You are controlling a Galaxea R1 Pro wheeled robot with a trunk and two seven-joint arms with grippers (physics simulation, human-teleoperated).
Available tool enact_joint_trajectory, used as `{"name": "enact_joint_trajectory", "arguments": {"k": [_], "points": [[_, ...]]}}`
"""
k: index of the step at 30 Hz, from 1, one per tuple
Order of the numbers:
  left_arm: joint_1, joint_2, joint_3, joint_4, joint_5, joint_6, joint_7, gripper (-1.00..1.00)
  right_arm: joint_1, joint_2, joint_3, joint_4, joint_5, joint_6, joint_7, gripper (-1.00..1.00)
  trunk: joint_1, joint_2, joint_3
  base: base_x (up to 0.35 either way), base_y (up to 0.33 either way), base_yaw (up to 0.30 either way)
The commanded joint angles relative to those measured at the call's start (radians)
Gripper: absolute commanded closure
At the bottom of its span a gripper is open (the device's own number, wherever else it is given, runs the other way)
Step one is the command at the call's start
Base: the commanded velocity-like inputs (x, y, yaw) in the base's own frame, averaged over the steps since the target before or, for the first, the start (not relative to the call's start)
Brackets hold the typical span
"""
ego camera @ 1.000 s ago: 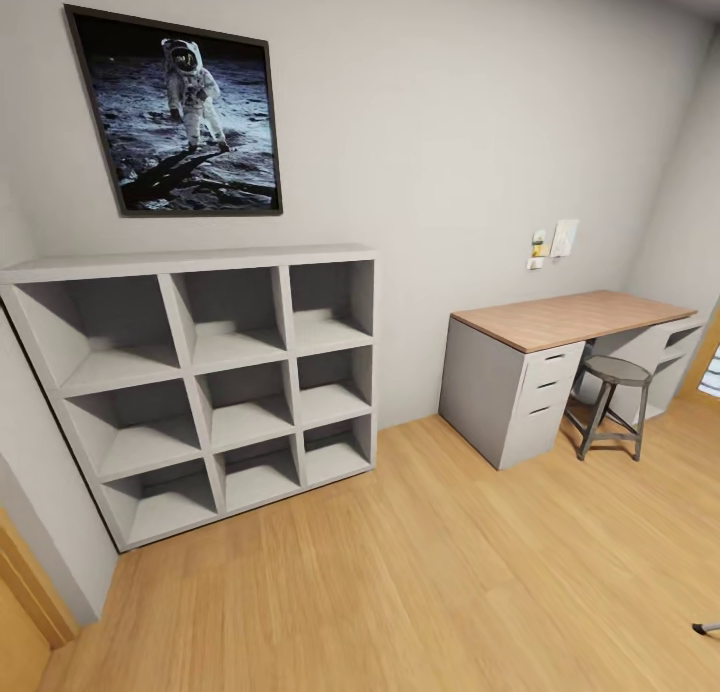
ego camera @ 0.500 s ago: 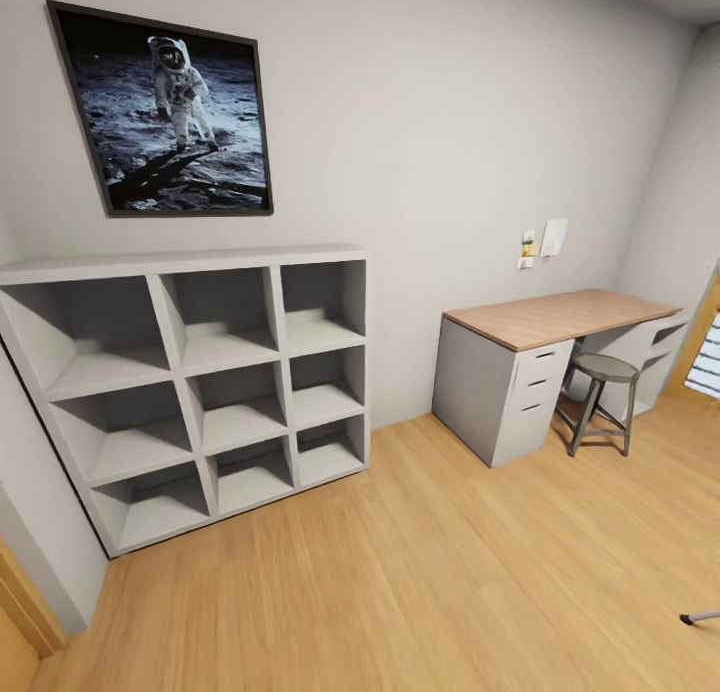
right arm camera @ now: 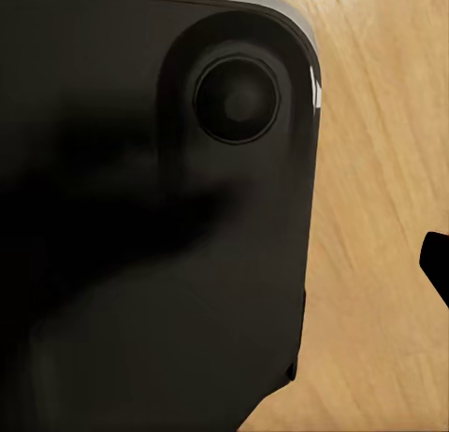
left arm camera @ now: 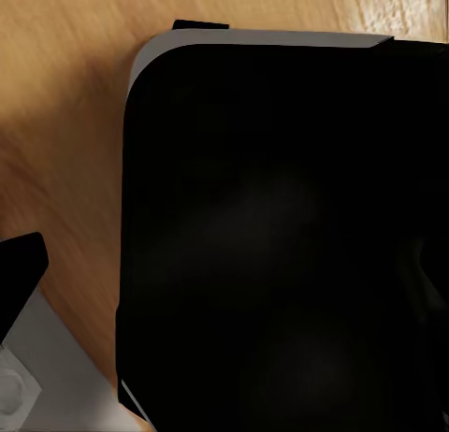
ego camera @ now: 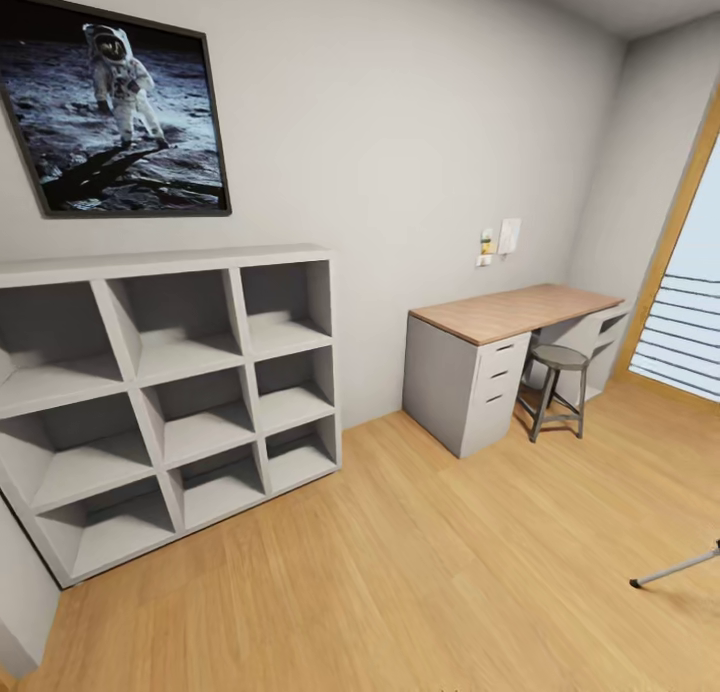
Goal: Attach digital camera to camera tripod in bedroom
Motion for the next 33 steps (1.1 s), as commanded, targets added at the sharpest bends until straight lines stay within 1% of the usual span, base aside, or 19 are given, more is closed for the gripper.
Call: {"name": "enact_joint_trajectory", "arguments": {"k": [1, 5, 10, 33], "points": [[0.0, 0.0, 0.0, -0.001, 0.008, -0.002, 0.0, -1.0, 0.0, 0.0, 0.001, 0.0, 0.002, -0.003, 0.0, -1.0, 0.0, 0.0, -0.001, 0.0, 0.0, -0.207], [0.0, 0.0, 0.0, -0.001, 0.008, -0.002, 0.0, -1.0, 0.0, -0.001, 0.001, 0.0, 0.001, -0.003, 0.0, -1.0, 0.0, 0.0, -0.001, 0.0, 0.0, -0.184], [0.0, 0.0, 0.0, -0.001, 0.008, -0.002, 0.0, -1.0, 0.0, -0.001, 0.001, 0.0, 0.001, -0.003, 0.0, -1.0, 0.0, 0.0, -0.001, 0.0, 0.0, -0.083], [0.0, 0.001, 0.0, -0.001, 0.008, -0.002, 0.0, -1.0, 0.0, -0.004, 0.002, 0.0, 0.003, -0.002, 0.002, -1.0, 0.0, 0.0, -0.001, 0.0, 0.0, -0.006]]}}
